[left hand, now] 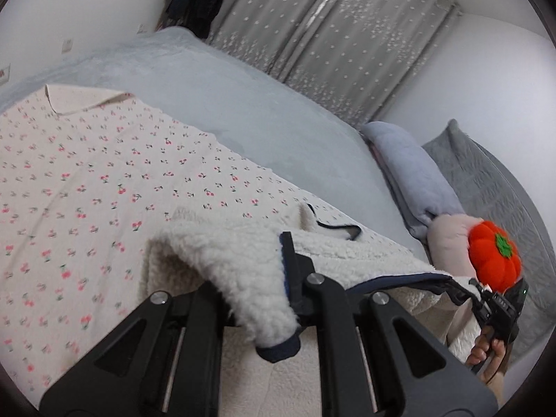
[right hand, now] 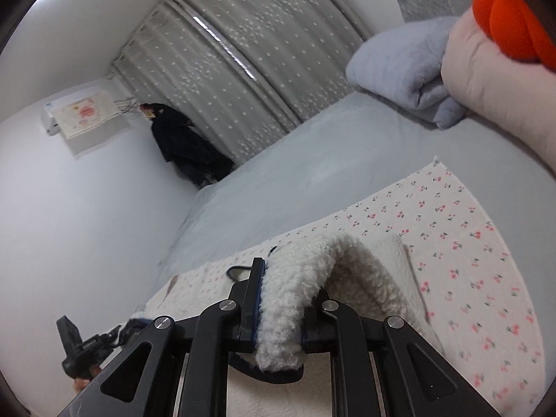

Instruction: Fold large clothes

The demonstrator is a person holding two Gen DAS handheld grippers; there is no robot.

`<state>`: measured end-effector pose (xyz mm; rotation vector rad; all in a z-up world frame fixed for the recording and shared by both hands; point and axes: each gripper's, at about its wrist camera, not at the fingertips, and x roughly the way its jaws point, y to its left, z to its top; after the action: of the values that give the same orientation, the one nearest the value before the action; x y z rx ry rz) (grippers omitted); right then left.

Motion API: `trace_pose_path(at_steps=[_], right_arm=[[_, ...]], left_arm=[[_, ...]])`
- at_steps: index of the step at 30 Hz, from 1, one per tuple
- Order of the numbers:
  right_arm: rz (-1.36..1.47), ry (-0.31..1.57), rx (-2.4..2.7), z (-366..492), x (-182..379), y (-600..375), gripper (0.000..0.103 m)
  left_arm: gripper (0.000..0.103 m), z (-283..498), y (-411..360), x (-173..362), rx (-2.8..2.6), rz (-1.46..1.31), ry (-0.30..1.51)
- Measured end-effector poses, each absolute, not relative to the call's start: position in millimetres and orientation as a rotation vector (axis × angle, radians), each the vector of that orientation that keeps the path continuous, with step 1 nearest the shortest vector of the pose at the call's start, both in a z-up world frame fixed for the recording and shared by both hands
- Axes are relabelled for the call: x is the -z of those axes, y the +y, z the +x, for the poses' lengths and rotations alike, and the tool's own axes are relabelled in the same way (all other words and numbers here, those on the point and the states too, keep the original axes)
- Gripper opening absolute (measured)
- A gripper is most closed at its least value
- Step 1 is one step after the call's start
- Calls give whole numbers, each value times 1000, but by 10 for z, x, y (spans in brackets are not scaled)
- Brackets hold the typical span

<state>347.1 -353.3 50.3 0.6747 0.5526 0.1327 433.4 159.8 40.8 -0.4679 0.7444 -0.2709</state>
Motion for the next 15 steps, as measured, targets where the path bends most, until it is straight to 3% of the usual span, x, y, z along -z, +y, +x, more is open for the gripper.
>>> trace_pose_path(at_steps=[10, 15], right_arm=[[644, 680, 10, 4657, 450, -3545, 16], [725, 712, -13, 4799, 924, -3647, 16]], left_arm=[[15, 5444, 1509, 779, 177, -575, 882], [15, 5421, 1451, 906, 196, -543, 833]])
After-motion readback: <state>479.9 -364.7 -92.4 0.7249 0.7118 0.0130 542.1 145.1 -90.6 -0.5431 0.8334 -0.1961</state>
